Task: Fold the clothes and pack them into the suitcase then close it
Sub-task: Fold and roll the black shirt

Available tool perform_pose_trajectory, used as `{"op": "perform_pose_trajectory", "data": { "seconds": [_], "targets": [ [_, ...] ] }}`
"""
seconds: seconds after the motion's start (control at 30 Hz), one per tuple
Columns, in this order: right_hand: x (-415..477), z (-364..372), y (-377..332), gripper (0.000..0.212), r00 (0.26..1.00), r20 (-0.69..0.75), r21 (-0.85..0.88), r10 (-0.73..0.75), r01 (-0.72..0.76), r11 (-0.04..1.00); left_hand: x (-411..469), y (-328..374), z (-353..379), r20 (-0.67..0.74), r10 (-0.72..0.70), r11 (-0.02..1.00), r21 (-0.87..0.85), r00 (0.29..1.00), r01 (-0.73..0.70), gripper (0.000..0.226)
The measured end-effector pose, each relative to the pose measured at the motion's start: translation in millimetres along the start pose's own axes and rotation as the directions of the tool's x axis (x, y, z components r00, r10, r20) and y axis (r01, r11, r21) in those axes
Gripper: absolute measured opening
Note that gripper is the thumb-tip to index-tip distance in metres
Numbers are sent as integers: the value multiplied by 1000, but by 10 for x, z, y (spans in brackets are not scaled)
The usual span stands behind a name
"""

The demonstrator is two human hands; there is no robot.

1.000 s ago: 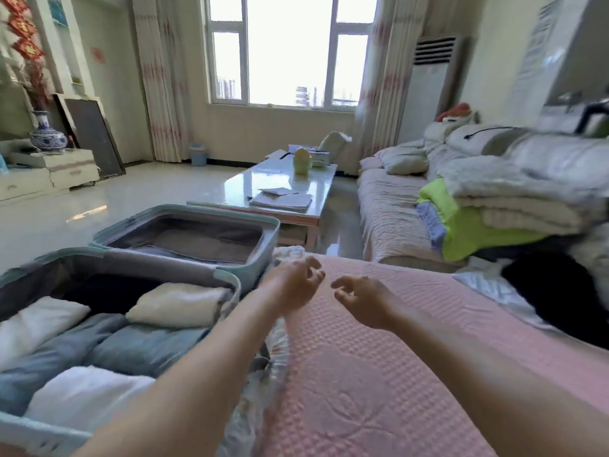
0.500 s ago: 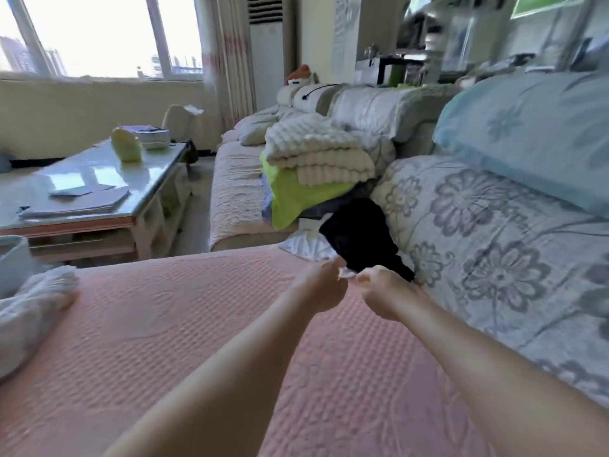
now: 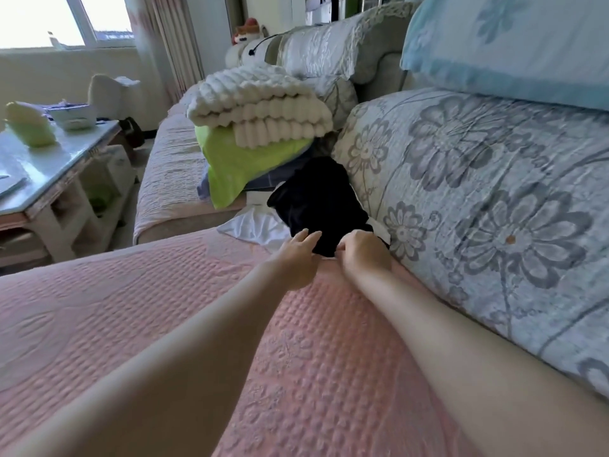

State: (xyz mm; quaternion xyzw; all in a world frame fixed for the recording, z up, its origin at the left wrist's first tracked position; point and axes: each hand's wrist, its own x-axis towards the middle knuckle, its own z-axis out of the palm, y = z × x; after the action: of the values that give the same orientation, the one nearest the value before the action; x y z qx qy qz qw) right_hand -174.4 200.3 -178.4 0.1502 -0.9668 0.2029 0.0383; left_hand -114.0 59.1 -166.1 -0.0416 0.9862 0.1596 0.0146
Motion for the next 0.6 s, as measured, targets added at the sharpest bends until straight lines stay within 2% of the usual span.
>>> {"op": "perform_pose_trajectory", "data": {
  "seconds": [0.07,0.17,0.2,0.27,0.33,0.37,0.43,0.47,0.6],
  "targets": [
    [-12,12,16,12,998,-53,91,20,-15,996,-22,-71,34,-22,8,1000,-2,1000,-8,59],
    [-152,-55,15,7,960,-254,114,-113,146,983,-143,-67,8,-112,47,999,-6,993,-48,66],
    [-235,-97,-6,7,953,-258,179,-155,205,962,-202,-47,-21,-144,62,998,-9,988,-64,69],
    [-463,-225,-111,11,967,-155,364,-203,247,898,-341,-16,-104,-220,103,994,-20,970,-110,67],
    [-744,-378,-234,13,961,-101,456,-258,275,846,-516,-2,-220,-285,179,983,8,942,-185,46],
    [-887,-457,-287,12,954,-102,471,-281,295,831,-624,2,-282,-291,233,972,35,928,-233,34],
    [-1159,-595,-391,9,949,-47,501,-313,293,814,-924,-8,-402,-224,305,952,63,926,-298,25],
    [-1286,-653,-434,9,945,17,506,-327,274,818,-1114,-4,-459,-170,297,955,76,940,-288,23],
    [-1841,-889,-617,49,882,313,342,-353,242,908,-1922,-68,-571,-96,222,968,143,970,-208,16]
  ]
}}
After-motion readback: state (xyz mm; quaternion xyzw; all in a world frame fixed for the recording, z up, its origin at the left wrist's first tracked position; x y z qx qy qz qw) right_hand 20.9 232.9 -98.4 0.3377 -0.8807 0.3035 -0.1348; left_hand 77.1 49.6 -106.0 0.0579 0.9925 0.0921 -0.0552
